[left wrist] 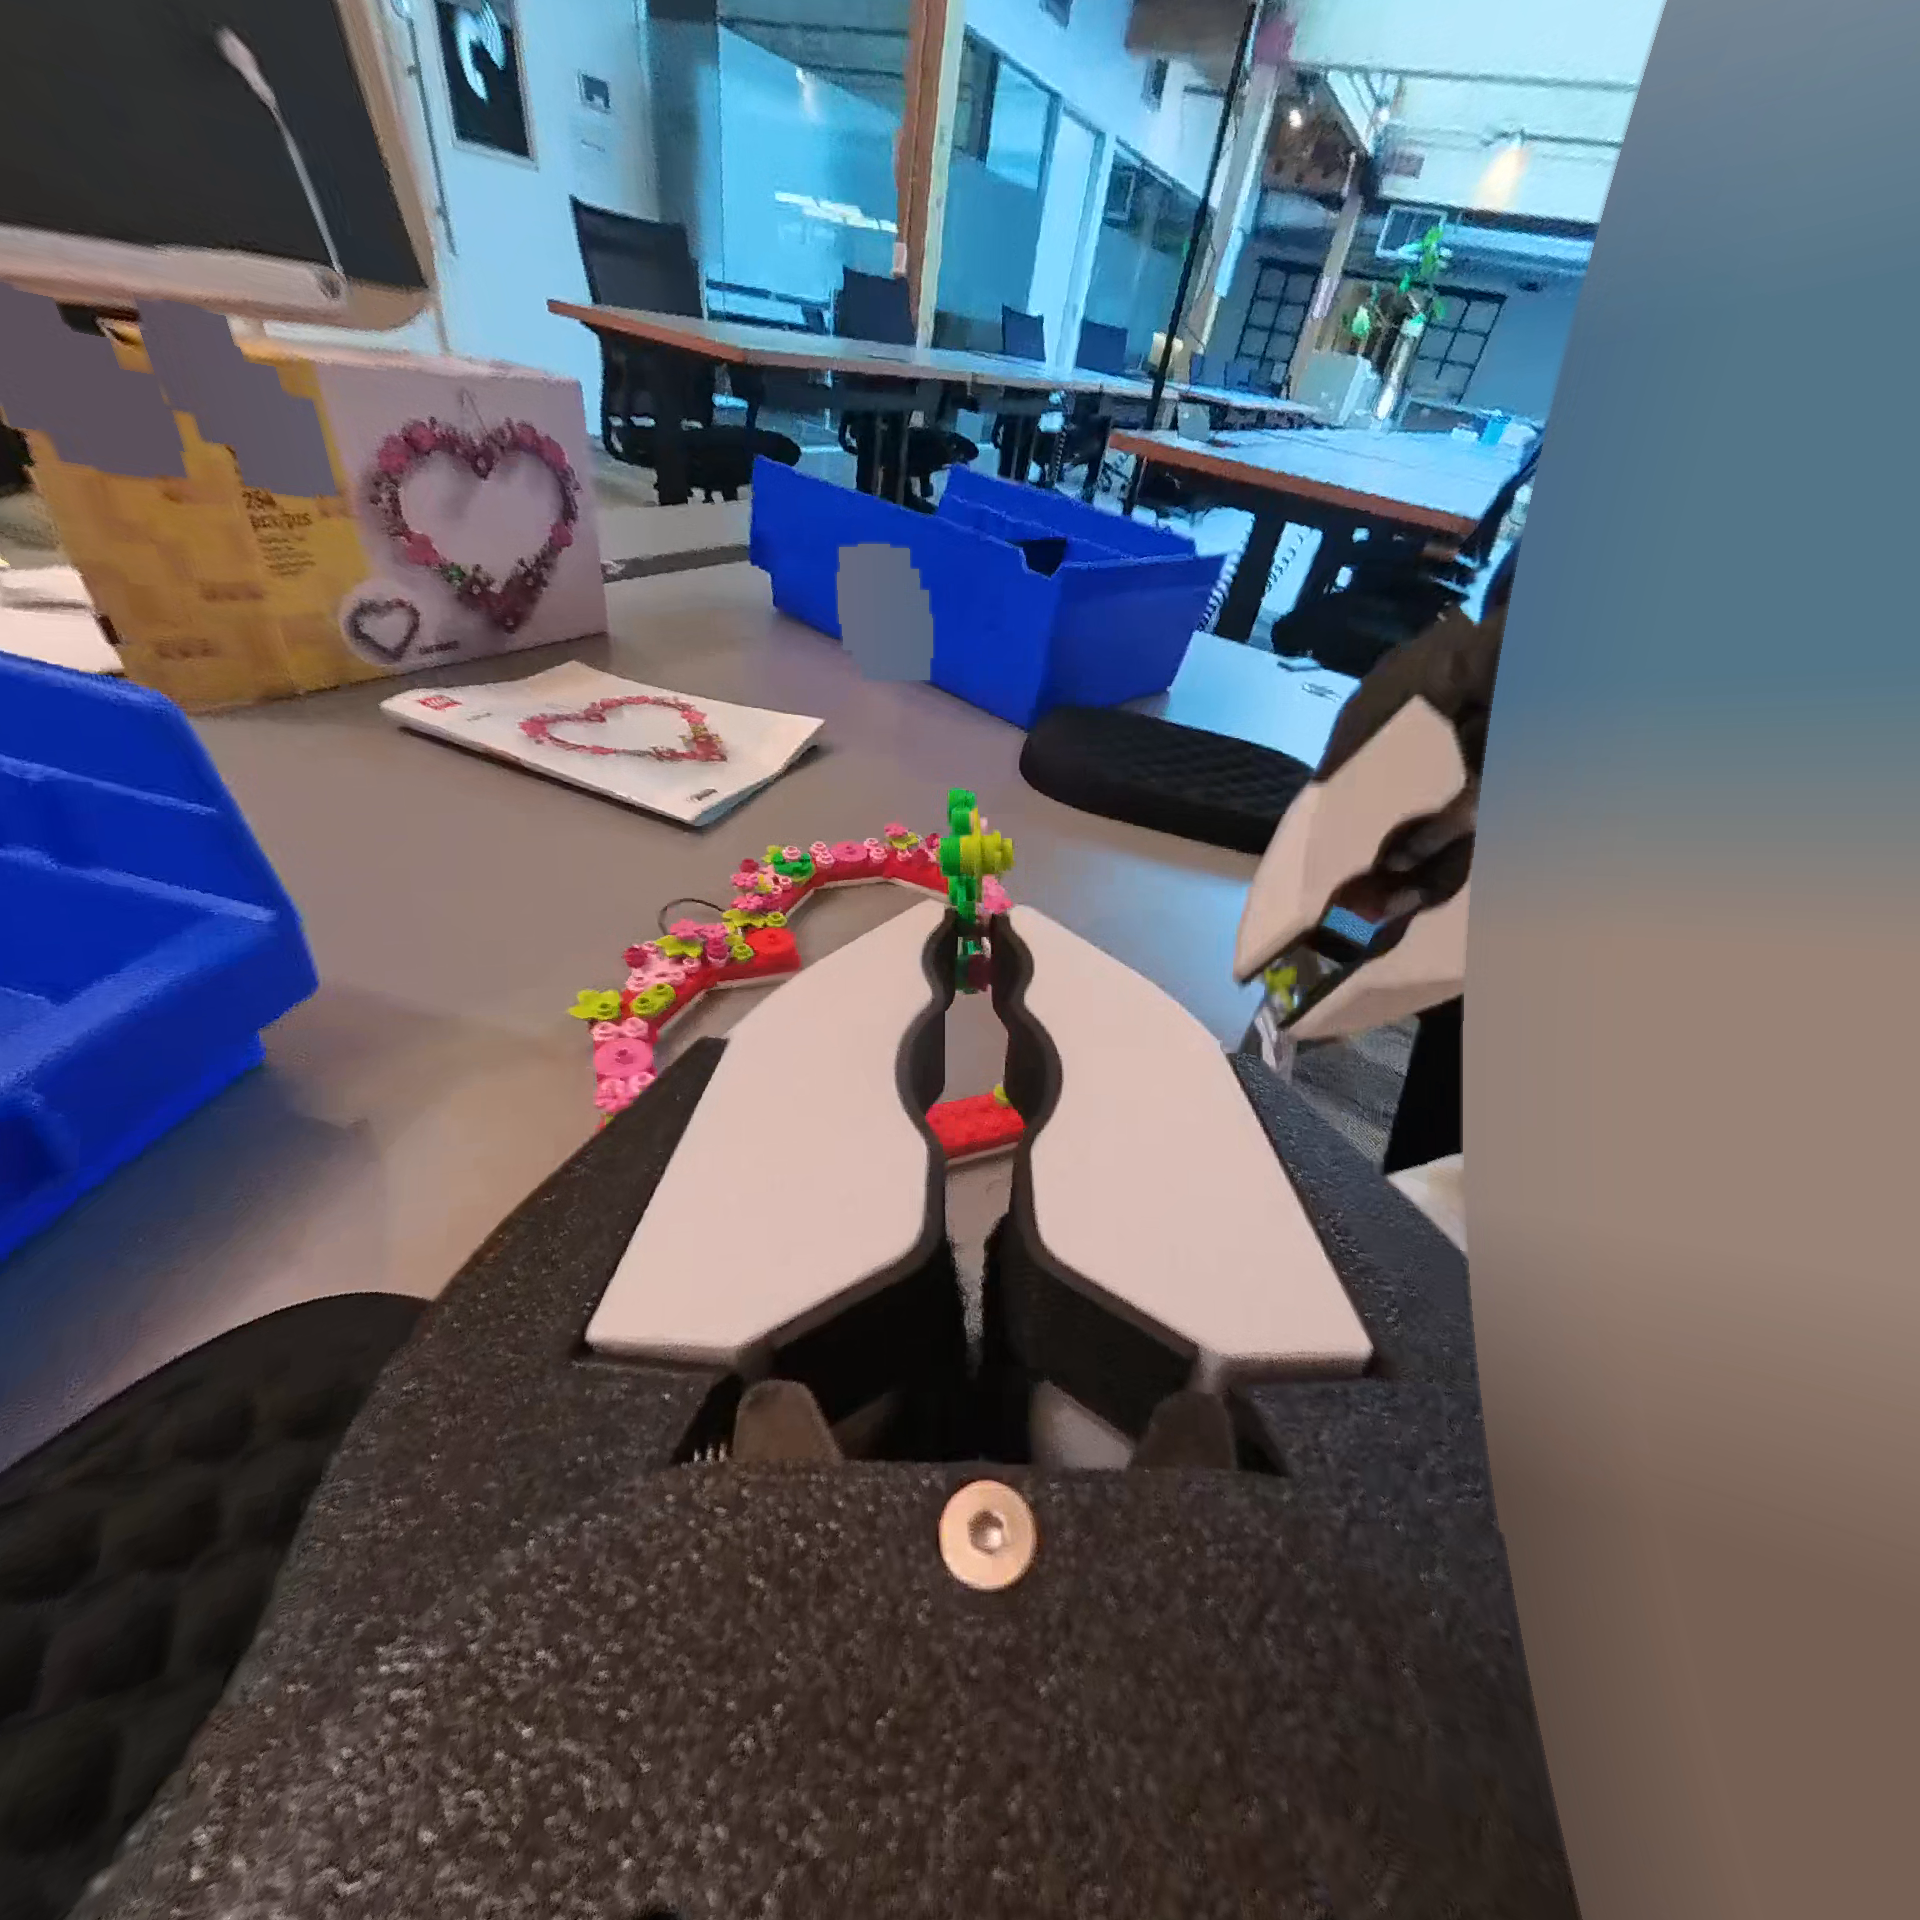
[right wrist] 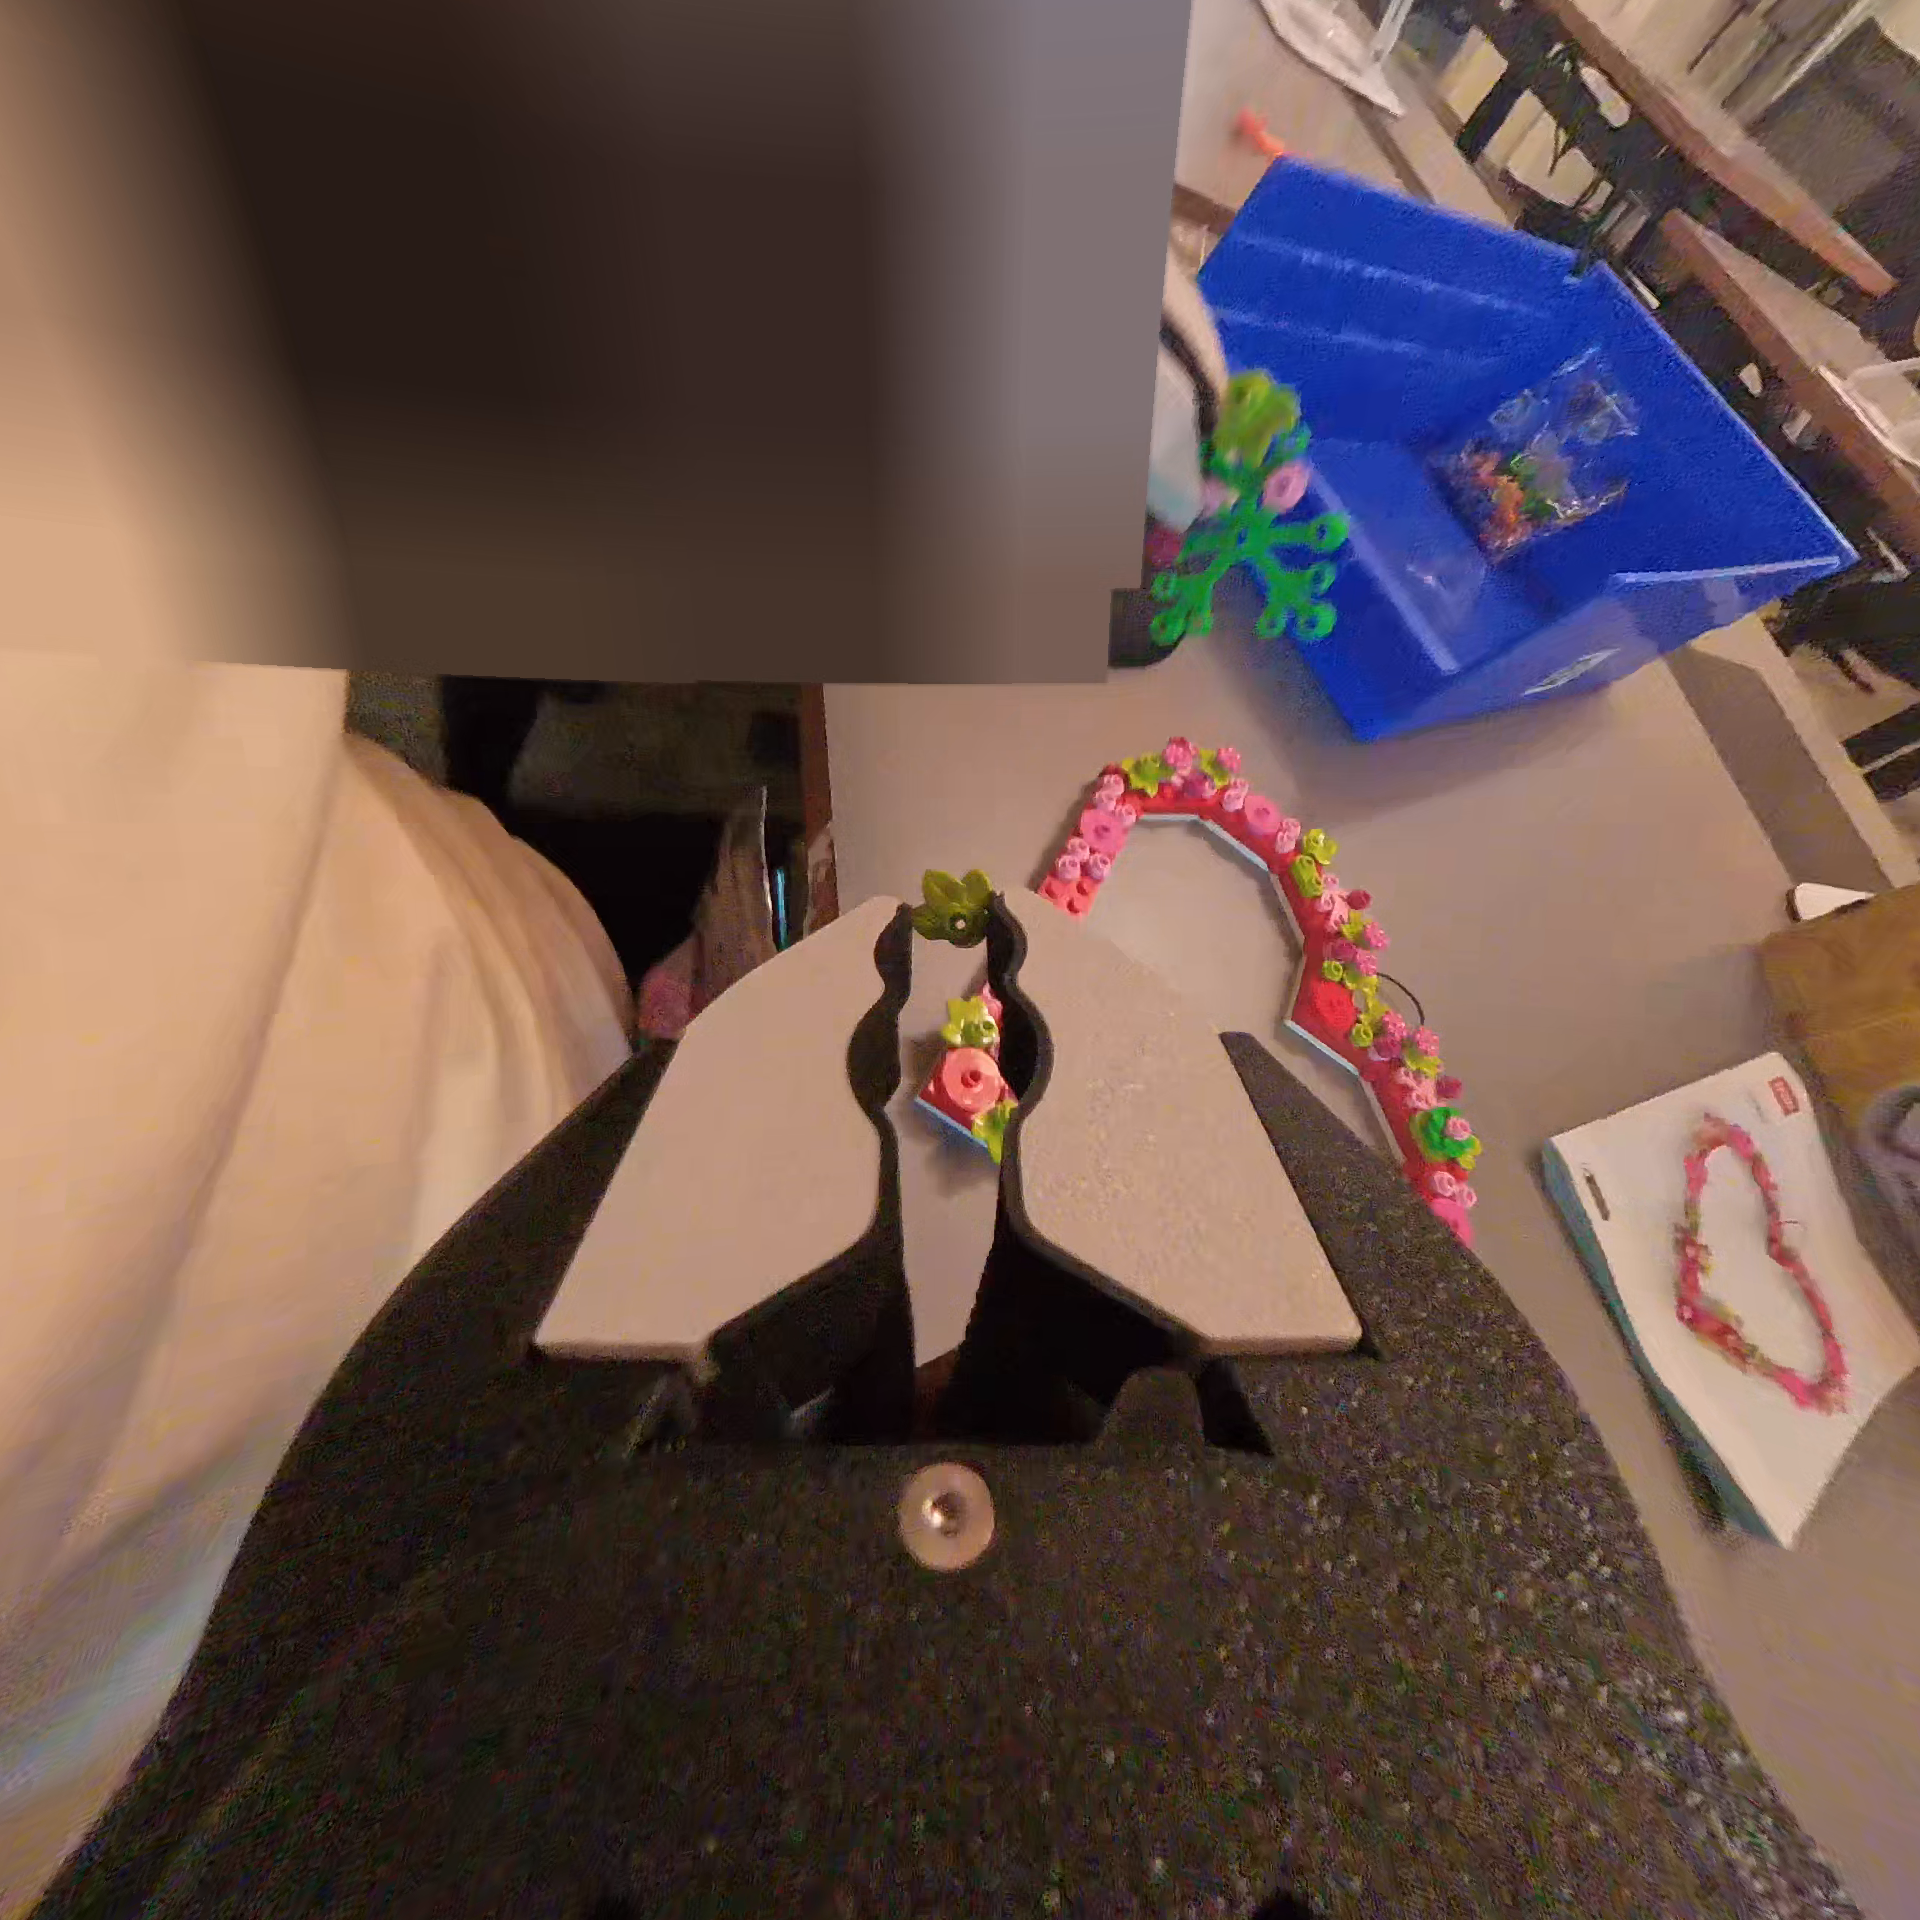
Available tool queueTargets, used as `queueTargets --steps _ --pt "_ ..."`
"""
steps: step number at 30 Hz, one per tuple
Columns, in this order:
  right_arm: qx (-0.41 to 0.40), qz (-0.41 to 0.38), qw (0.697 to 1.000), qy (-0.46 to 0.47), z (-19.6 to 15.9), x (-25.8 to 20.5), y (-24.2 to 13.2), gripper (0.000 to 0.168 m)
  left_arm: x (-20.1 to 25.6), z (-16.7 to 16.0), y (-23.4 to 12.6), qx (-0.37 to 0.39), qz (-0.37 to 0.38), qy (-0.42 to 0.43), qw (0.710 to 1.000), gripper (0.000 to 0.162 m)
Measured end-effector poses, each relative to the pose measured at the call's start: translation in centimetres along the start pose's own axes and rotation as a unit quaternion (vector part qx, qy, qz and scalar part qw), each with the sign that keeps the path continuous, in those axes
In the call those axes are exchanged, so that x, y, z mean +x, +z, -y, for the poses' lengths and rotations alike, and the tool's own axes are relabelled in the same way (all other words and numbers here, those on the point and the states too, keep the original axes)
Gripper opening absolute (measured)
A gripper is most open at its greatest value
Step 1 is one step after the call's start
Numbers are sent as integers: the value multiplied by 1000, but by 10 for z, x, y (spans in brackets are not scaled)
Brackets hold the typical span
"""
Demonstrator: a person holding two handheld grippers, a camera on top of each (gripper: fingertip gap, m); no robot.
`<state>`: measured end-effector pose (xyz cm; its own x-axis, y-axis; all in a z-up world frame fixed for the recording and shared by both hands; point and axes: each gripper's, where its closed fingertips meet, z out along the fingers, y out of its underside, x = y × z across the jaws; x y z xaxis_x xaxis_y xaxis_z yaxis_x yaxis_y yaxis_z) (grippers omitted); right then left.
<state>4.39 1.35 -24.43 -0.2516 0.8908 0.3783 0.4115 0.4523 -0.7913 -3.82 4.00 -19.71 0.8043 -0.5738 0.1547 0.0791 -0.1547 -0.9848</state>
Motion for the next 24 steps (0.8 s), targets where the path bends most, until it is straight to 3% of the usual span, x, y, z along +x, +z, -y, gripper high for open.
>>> queueTargets --steps 5,11,18,24 --pt "-63 0 989 -135 -15 -14 28 14 2 2 0 3 1 25 1000 5" --pt "-109 81 962 -237 -21 -49 46 14 5 -1 2 -1 -2 31 1000 5" --pt "-194 130 956 -179 -53 -62 35 17 6 -2 1 1 -15 14 1000 6" --pt "-199 114 958 -169 -55 -56 30 30 12 -5 4 -12 -26 20 999 6"
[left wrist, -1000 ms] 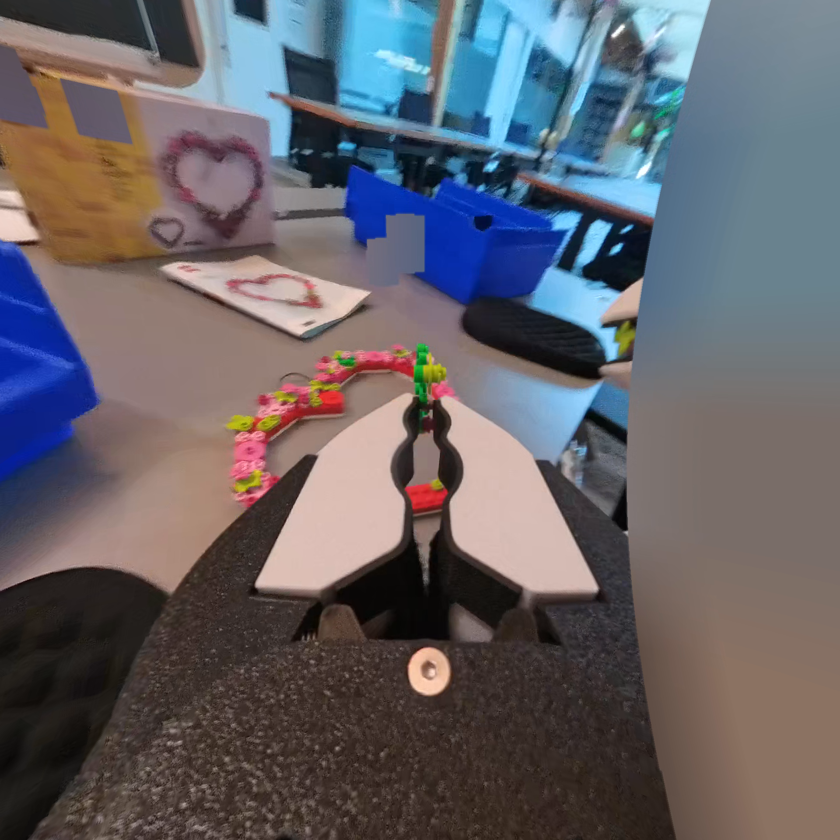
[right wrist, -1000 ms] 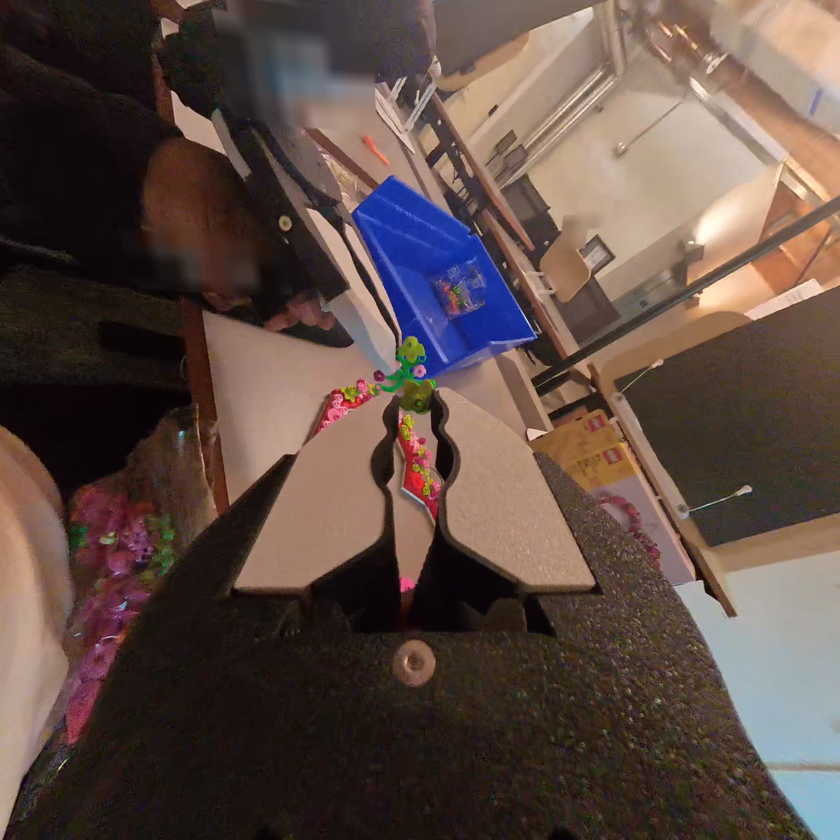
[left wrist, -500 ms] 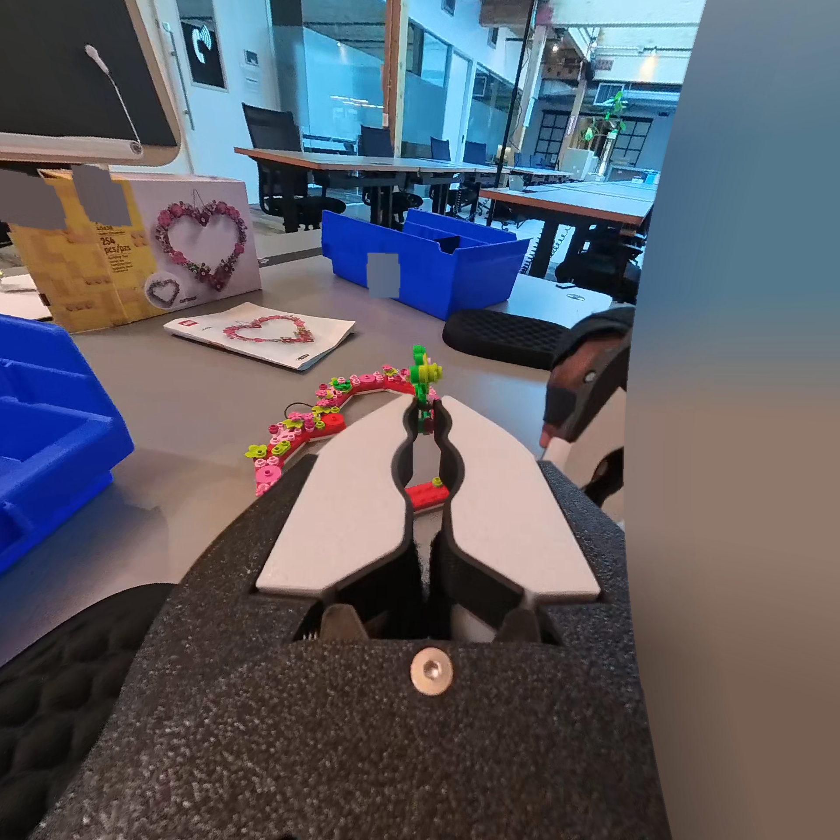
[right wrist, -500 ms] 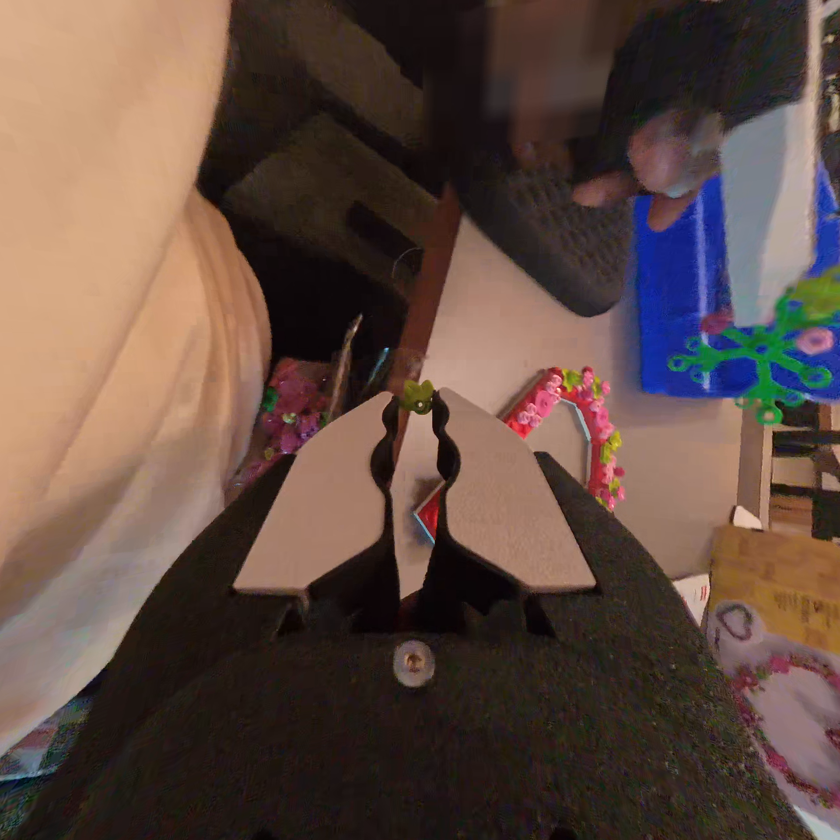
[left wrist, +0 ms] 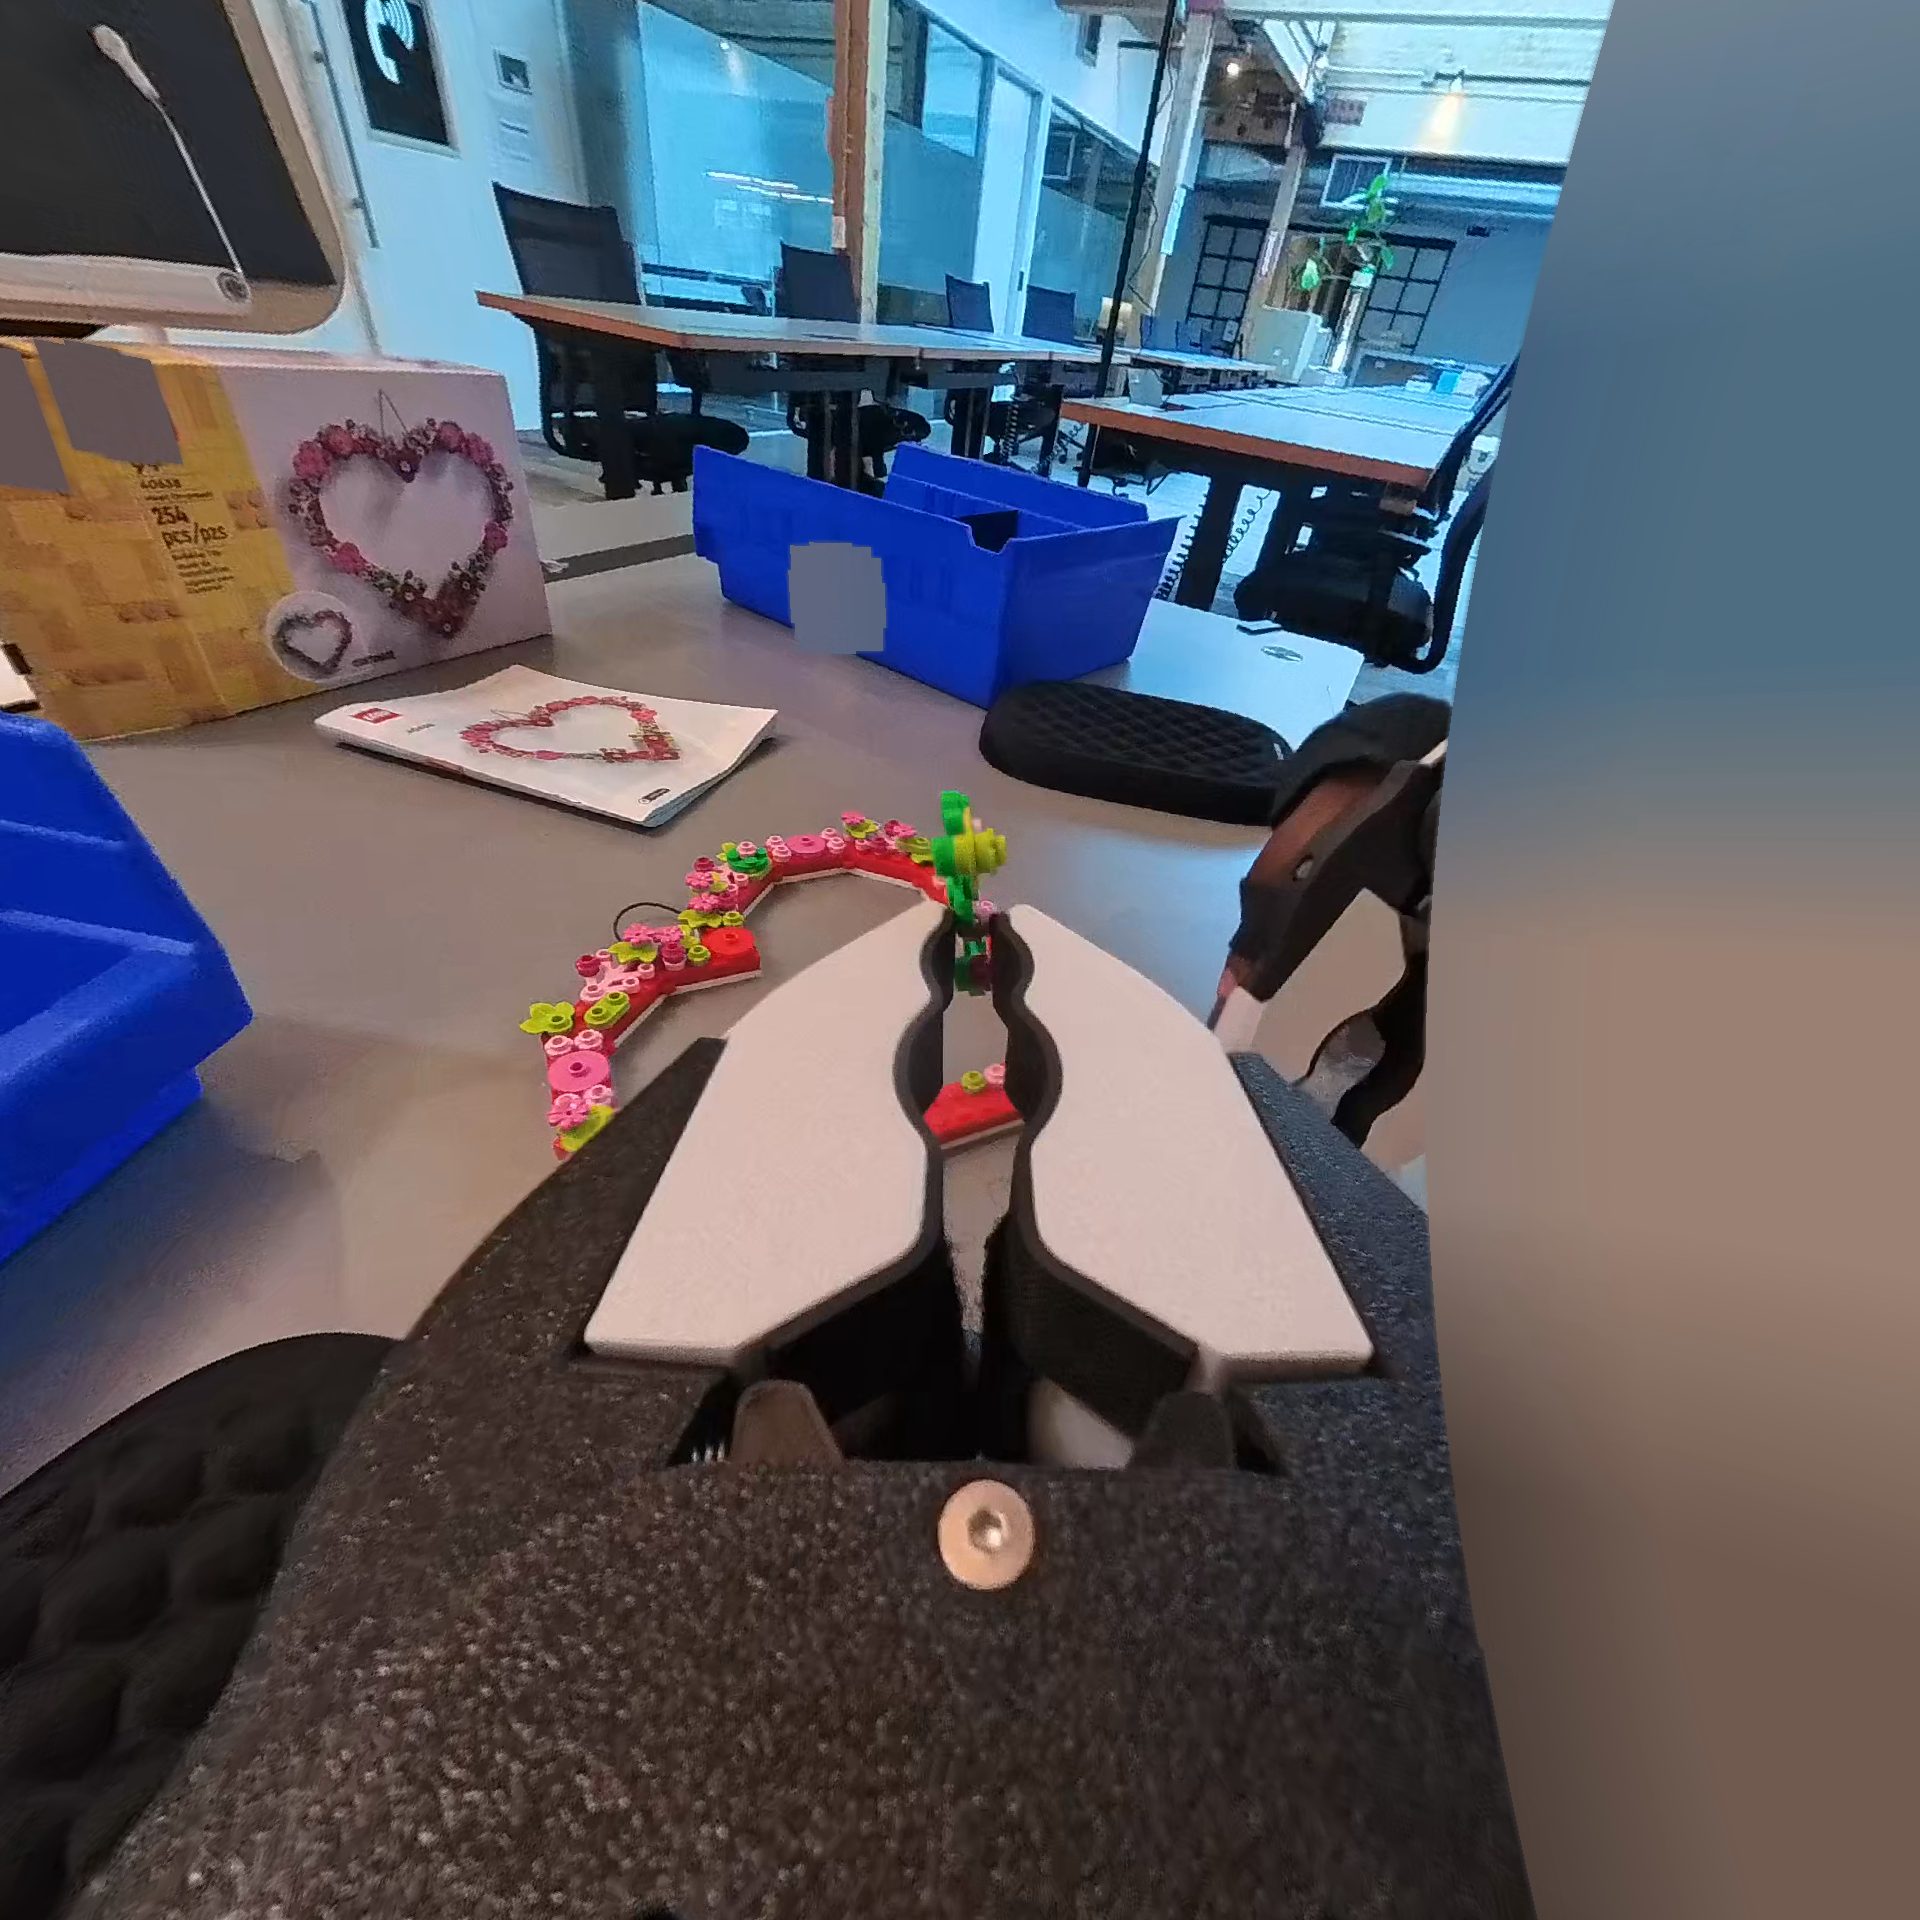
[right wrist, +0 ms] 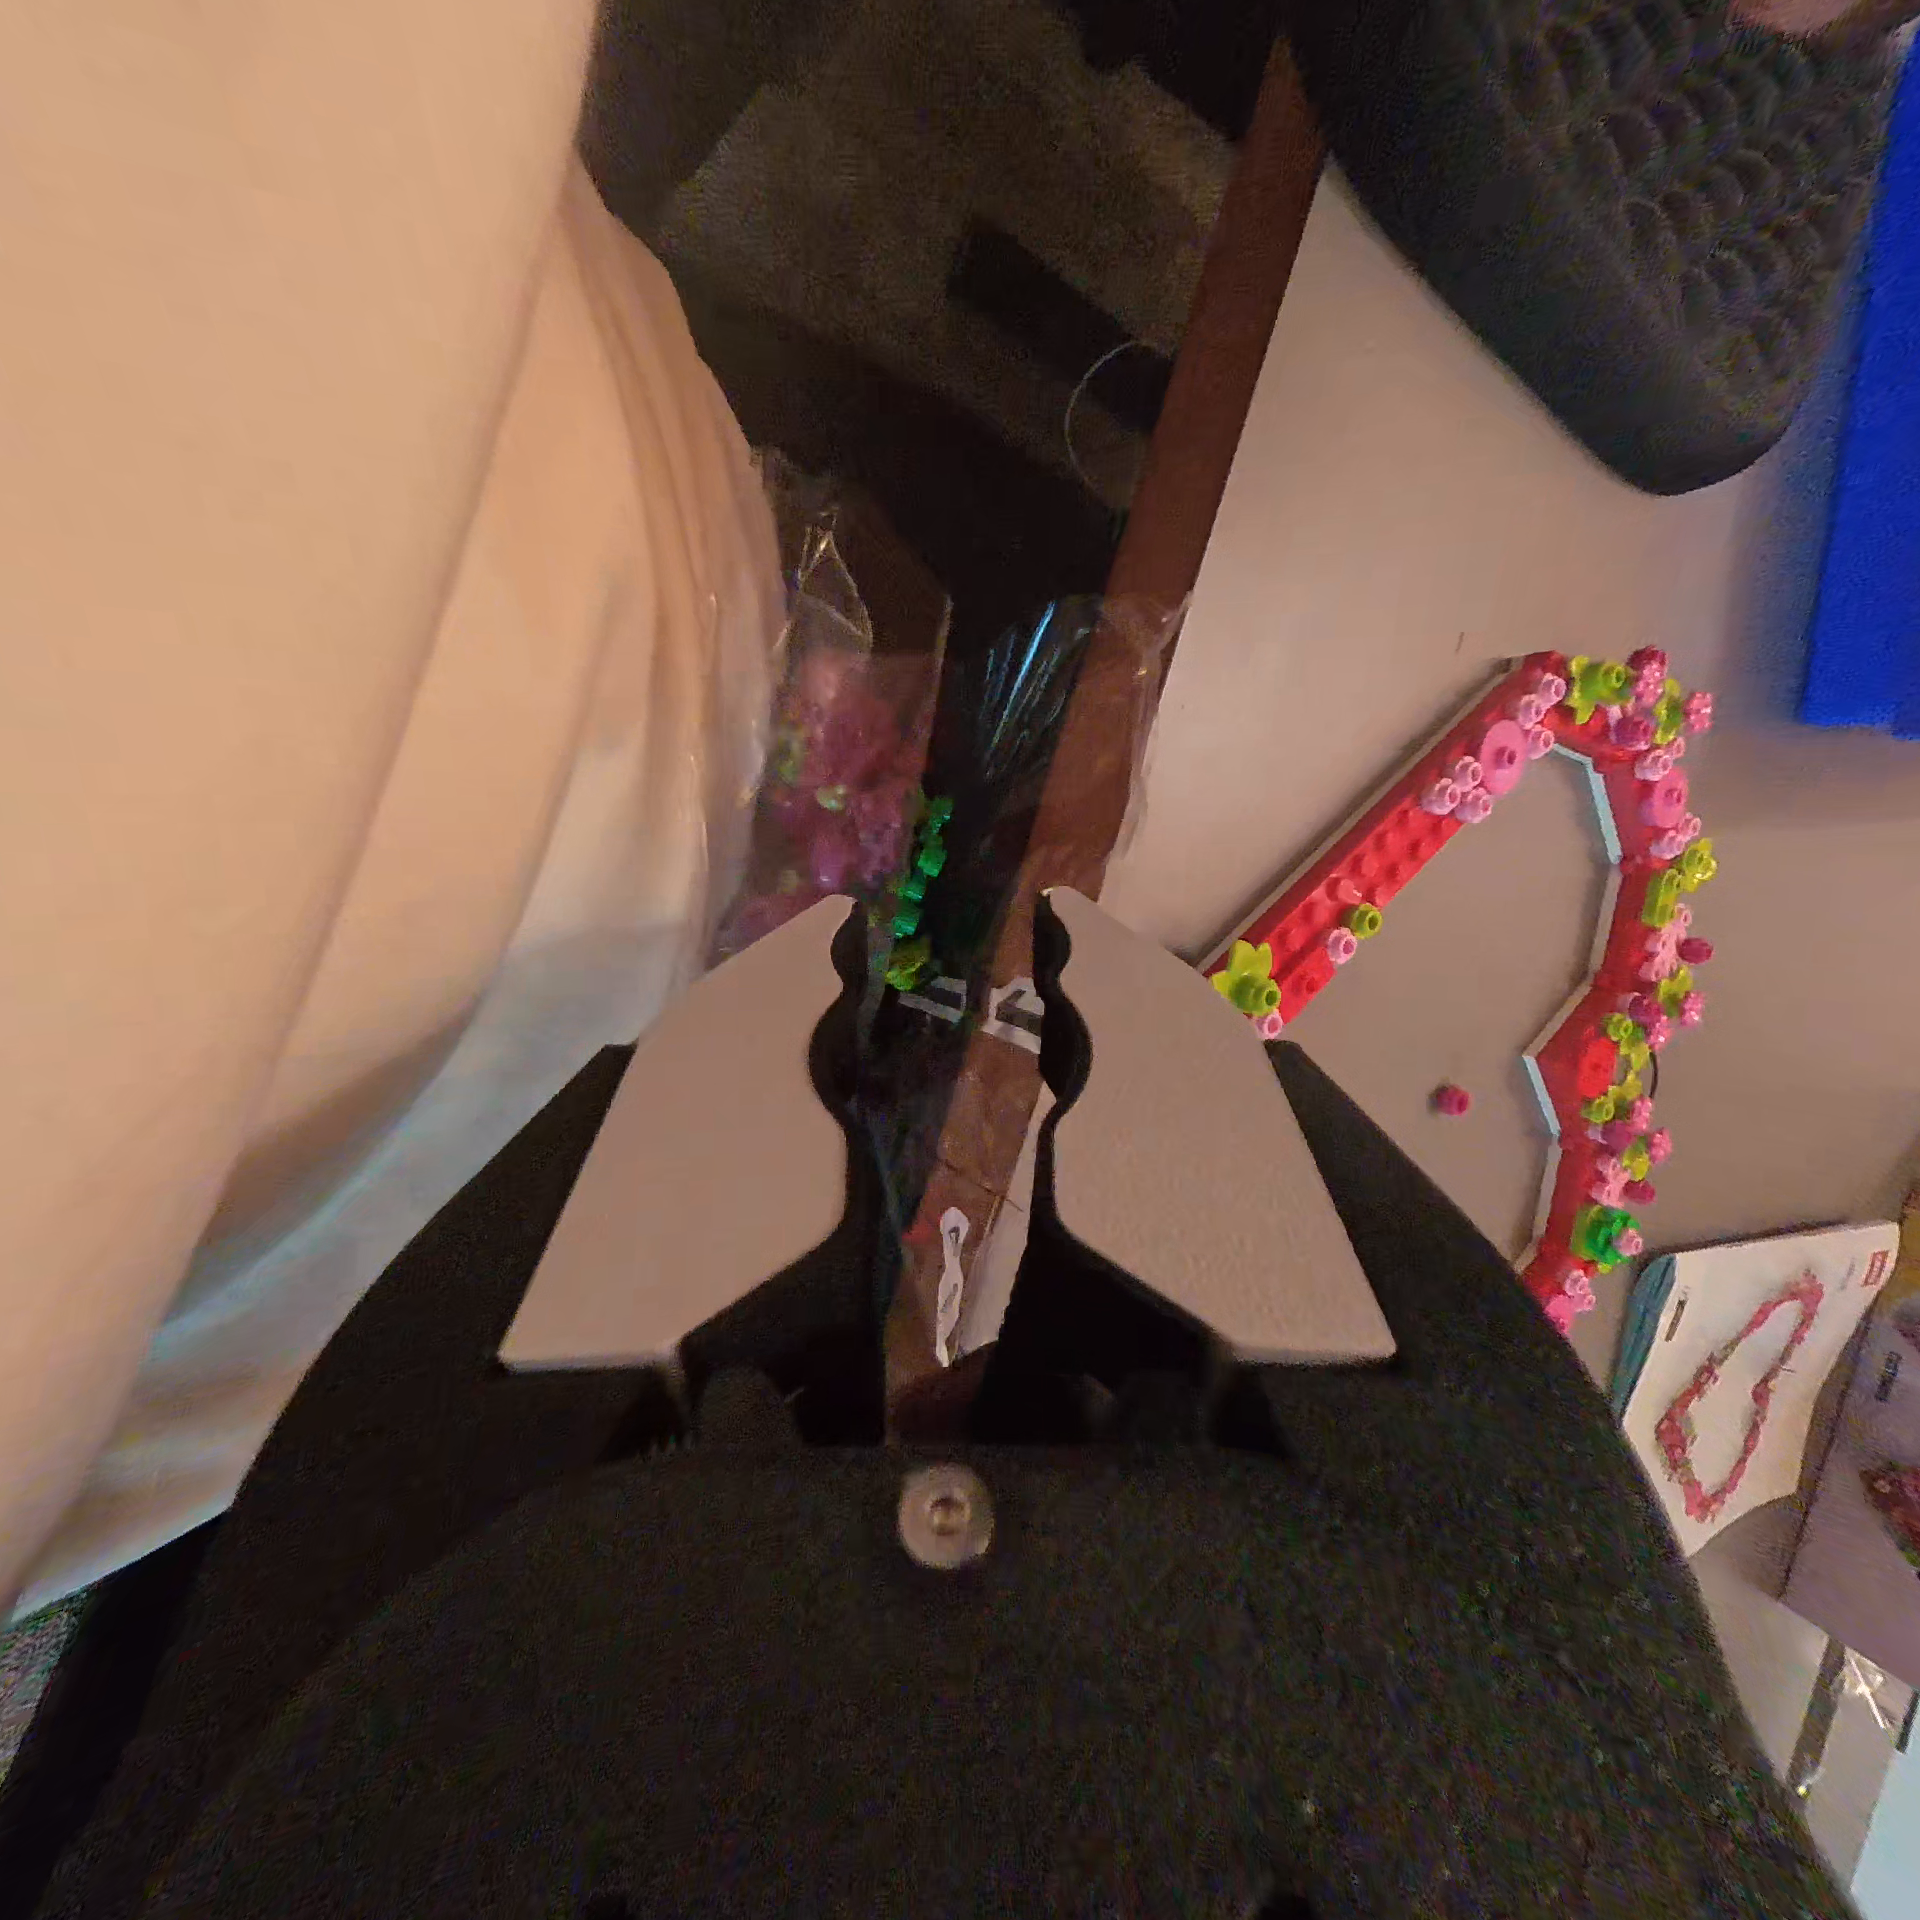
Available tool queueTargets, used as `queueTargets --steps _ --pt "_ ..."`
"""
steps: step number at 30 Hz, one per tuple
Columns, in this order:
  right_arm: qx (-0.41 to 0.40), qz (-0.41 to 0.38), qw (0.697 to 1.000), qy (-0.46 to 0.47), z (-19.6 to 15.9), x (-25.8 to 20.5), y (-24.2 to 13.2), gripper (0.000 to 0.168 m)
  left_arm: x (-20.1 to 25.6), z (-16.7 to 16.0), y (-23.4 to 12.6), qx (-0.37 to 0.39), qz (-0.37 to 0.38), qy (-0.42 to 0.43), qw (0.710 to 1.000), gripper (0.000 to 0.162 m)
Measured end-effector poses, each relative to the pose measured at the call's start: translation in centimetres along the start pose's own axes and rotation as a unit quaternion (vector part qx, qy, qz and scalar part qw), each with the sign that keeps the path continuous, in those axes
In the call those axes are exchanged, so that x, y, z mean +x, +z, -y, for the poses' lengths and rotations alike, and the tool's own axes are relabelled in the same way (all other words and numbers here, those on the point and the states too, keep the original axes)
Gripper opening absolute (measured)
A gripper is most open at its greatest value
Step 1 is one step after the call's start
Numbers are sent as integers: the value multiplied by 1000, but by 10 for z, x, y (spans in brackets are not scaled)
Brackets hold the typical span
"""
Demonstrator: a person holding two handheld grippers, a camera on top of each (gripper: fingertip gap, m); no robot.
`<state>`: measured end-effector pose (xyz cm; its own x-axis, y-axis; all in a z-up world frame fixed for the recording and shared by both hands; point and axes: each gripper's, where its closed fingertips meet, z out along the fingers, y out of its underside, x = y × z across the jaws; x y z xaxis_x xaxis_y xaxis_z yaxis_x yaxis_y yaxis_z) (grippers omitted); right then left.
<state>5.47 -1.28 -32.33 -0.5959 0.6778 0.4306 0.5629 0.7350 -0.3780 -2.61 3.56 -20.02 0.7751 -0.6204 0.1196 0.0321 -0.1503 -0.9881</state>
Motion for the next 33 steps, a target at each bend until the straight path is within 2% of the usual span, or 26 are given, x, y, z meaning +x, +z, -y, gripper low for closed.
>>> queueTargets --steps 2,4,6,8,12,15,18,24,28,33 --pt "30 -18 999 15 5 6 -7 28 4 -3 2 -6 -15 -13 1000 6" --pt "102 -50 992 58 15 26 -22 21 9 -6 5 -9 -35 -46 998 6" --pt "181 -113 970 118 28 58 -47 19 14 -6 8 -3 -61 -73 995 5" --pt "220 -169 948 153 31 85 -68 20 20 -5 11 4 -85 -91 992 5" --pt "211 -229 939 147 29 109 -79 21 24 -10 16 -14 -93 -99 991 5" --pt "208 -235 941 125 38 112 -76 19 30 -14 19 -28 -105 -97 989 5" --pt "199 -220 949 102 44 110 -73 10 30 -18 22 -41 -96 -91 990 5" --pt "141 -224 961 75 36 108 -60 11 32 -18 24 -43 -94 -89 991 5" --pt "143 -253 955 61 41 110 -64 7 29 -15 24 -35 -89 -114 989 5" --pt "133 -338 932 -8 47 113 -73 6 21 -7 25 -2 -70 -133 989 5"
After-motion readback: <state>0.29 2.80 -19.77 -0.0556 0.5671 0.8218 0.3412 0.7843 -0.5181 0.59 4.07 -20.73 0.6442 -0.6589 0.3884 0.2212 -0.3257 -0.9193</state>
